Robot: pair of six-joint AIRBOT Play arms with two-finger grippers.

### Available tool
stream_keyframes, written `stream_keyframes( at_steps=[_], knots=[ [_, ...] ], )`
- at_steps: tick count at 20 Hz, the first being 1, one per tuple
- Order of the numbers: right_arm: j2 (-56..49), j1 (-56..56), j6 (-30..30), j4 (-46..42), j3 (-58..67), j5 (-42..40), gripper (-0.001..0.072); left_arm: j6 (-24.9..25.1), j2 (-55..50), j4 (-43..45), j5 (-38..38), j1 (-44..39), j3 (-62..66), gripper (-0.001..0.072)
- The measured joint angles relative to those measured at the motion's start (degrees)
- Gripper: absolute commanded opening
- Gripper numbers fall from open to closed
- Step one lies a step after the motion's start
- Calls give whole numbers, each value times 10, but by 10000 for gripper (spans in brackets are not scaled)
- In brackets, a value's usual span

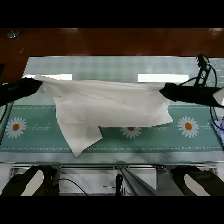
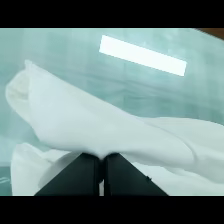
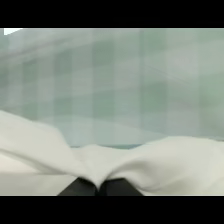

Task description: Fold the shirts.

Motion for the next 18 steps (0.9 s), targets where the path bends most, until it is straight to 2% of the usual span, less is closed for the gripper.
stream_keyframes(
  at_steps=[1, 2, 4, 6, 8, 10, 12, 14, 18],
  knots=[
    [-40, -15, -11, 21, 19, -10, 590, 0, -29, -6, 14, -16, 9, 634],
    [-81, -34, -24, 45, 44, -10, 630, 0, -56, -10, 26, -30, 20, 698],
    [-143, -75, -49, 85, 100, 32, 630, 0, -105, -14, 21, -46, 55, 698],
    [-175, -129, -72, 95, 148, 104, 630, -14, -137, 14, -18, -38, 92, 697],
    [-178, -186, -92, 65, 170, 183, 630, -45, -155, 73, -76, -8, 111, 697],
    [-155, -243, -101, 8, 146, 228, 629, -79, -166, 127, -147, 36, 97, 697],
    [-115, -287, -108, -8, 75, 231, 629, -91, -171, 142, -203, 77, 53, 697],
    [-73, -312, -129, 12, -18, 214, 629, -82, -171, 128, -238, 105, 2, 697],
    [-13, -332, -198, 100, -171, 184, 627, -54, -182, 74, -240, 130, -66, 697]
  ],
)
